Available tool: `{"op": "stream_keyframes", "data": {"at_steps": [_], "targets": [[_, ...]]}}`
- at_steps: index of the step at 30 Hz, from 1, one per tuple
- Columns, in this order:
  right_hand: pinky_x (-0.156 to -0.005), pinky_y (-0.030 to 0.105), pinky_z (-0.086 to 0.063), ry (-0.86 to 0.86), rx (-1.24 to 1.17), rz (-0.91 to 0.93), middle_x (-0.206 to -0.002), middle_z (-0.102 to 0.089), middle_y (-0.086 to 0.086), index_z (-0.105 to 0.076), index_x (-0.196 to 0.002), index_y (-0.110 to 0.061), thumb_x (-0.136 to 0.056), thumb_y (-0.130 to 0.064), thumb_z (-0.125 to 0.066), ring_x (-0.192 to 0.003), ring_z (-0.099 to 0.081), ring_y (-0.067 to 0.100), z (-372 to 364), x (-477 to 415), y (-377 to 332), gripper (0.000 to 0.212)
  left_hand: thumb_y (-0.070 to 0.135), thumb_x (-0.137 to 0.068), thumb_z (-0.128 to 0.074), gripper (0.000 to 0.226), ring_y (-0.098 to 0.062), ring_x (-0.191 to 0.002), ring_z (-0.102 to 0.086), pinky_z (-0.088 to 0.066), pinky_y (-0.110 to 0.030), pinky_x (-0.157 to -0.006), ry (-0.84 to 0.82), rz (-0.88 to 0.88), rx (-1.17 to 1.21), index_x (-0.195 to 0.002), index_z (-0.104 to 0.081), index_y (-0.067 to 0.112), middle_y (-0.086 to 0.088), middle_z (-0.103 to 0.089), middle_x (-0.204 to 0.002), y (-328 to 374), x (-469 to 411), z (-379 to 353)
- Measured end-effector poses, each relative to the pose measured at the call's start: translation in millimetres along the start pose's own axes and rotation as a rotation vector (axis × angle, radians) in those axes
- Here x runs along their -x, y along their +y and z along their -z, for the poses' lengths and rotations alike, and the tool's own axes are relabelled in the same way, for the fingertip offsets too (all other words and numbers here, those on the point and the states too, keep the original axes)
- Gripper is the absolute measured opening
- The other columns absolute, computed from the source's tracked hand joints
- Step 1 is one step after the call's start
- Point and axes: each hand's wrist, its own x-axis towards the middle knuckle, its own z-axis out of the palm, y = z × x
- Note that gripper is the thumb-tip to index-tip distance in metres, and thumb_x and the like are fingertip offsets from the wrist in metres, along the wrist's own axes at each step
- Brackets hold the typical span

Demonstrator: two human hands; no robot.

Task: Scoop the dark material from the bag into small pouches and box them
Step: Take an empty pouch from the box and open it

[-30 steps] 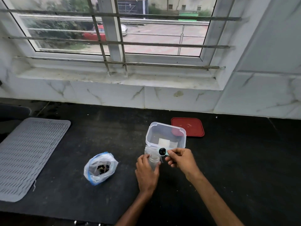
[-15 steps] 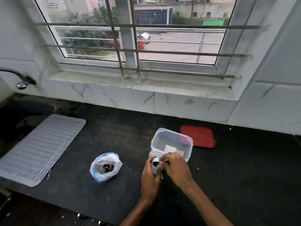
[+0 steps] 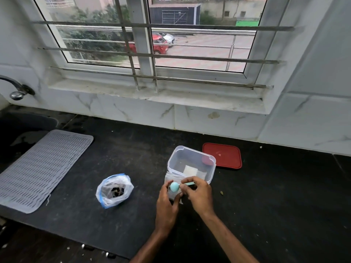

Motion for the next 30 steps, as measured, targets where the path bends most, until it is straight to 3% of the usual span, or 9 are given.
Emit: {"op": "stream_keyframes", "data": {"at_steps": [5, 10, 16, 19, 23, 26, 30], "targets": [[-0.054, 0.015, -0.049, 0.015, -0.080, -0.024, -0.072, -0.074, -0.001, -0.075, -0.083, -0.014, -0.079, -0.009, -0.081, -0.057, -0.066, 0.003, 5.5, 0.3, 3.1, 0.009, 0.020, -0.087, -0.073, 0.053, 0.006, -0.117, -0.055, -0.047, -0.010, -0.091, -0.021, -0.004, -0.013, -0.134, -0.049, 0.027, 0.015, -0.059, -0.127, 0.5, 3.0, -2.4], [-0.051, 0.013, -0.048, 0.000, -0.134, -0.046, -0.072, -0.074, 0.003, -0.075, -0.085, -0.010, -0.080, -0.009, -0.080, -0.052, -0.064, 0.000, 6.9, -0.7, 4.4, 0.007, 0.021, -0.087, -0.073, 0.055, -0.002, -0.120, -0.056, -0.050, -0.023, -0.100, -0.016, -0.012, -0.038, -0.137, -0.048, 0.024, 0.011, -0.059, -0.130, -4.3, 3.7, -3.8], [-0.049, 0.017, -0.047, -0.012, -0.148, -0.055, -0.067, -0.073, 0.003, -0.074, -0.078, -0.012, -0.084, -0.016, -0.078, -0.047, -0.059, 0.001, 4.7, -4.2, 14.7, 0.008, 0.021, -0.087, -0.073, 0.051, -0.004, -0.116, -0.058, -0.048, -0.013, -0.093, -0.004, -0.022, -0.044, -0.132, -0.050, 0.028, 0.009, -0.060, -0.127, -1.9, -0.1, -3.0], [-0.047, 0.025, -0.045, -0.007, -0.241, -0.153, -0.067, -0.074, 0.009, -0.073, -0.080, -0.008, -0.085, -0.019, -0.077, -0.048, -0.054, 0.012, 2.7, -6.1, 22.1, 0.013, 0.025, -0.086, -0.074, 0.050, -0.007, -0.116, -0.058, -0.048, -0.014, -0.093, -0.001, -0.045, -0.069, -0.129, -0.050, 0.030, 0.011, -0.060, -0.125, -1.4, -1.9, -3.5], [-0.047, 0.019, -0.044, -0.061, -0.425, -0.330, -0.070, -0.073, 0.012, -0.072, -0.088, 0.001, -0.087, -0.011, -0.073, -0.057, -0.058, 0.012, 3.3, -3.2, 26.0, 0.012, 0.033, -0.086, -0.074, 0.054, -0.007, -0.118, -0.056, -0.048, -0.023, -0.099, 0.002, -0.054, -0.126, -0.133, -0.048, 0.030, 0.014, -0.058, -0.129, -9.0, -3.8, -5.1], [-0.051, 0.022, -0.049, -0.068, -0.247, -0.243, -0.072, -0.074, 0.000, -0.074, -0.085, -0.008, -0.085, -0.011, -0.076, -0.065, -0.064, 0.012, 4.2, -2.4, 31.0, 0.004, 0.030, -0.086, -0.073, 0.052, -0.005, -0.119, -0.055, -0.046, -0.023, -0.100, 0.007, -0.064, -0.144, -0.132, -0.048, 0.031, 0.015, -0.057, -0.130, -12.5, -4.0, -6.6], [-0.074, 0.017, -0.054, -0.069, 0.190, 0.047, -0.081, -0.074, -0.018, -0.077, -0.082, -0.024, -0.077, -0.021, -0.082, -0.080, -0.068, -0.002, -0.1, -2.8, 33.1, 0.007, 0.020, -0.088, -0.071, 0.052, 0.006, -0.120, -0.052, -0.041, -0.012, -0.101, 0.002, -0.053, -0.125, -0.133, -0.047, 0.030, 0.014, -0.057, -0.131, -12.4, -2.4, -6.1]]}}
